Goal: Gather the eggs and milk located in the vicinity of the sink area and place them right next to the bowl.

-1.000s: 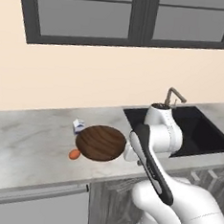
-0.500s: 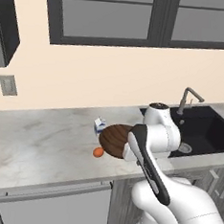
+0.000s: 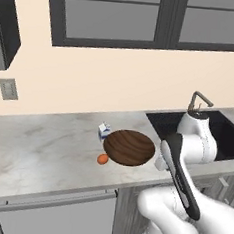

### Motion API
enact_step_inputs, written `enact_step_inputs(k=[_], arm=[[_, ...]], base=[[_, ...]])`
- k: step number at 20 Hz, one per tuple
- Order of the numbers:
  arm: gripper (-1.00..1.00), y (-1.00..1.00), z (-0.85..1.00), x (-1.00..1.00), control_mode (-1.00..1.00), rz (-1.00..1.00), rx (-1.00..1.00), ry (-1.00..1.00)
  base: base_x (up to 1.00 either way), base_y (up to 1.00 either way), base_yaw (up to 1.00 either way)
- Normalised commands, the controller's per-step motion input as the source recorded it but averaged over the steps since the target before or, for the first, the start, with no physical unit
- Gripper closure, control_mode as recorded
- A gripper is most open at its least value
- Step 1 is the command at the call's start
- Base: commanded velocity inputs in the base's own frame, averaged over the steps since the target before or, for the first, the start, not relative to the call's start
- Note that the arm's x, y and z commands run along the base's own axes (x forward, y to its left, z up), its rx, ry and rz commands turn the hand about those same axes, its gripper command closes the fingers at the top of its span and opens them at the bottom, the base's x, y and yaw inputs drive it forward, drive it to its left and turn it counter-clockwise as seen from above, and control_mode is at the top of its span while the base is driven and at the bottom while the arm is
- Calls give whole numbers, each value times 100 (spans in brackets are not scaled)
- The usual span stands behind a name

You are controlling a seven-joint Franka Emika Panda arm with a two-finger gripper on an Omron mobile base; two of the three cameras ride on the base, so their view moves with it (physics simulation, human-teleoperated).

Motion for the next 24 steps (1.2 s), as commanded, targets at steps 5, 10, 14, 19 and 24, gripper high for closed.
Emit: enact_step_inputs(k=[5, 10, 14, 19, 24], arm=[[100, -78, 0, -1, -100, 29, 17, -19], [100, -43, -11, 30, -100, 27, 7, -7], [100, -11, -14, 63, -100, 39, 4, -23], [100, 0, -3, 79, -100, 33, 2, -7], [100, 0, -16, 69, -100, 20, 3, 0]], base=[[0, 0, 0], [0, 0, 0], [0, 0, 0], [0, 0, 0], [0, 0, 0]])
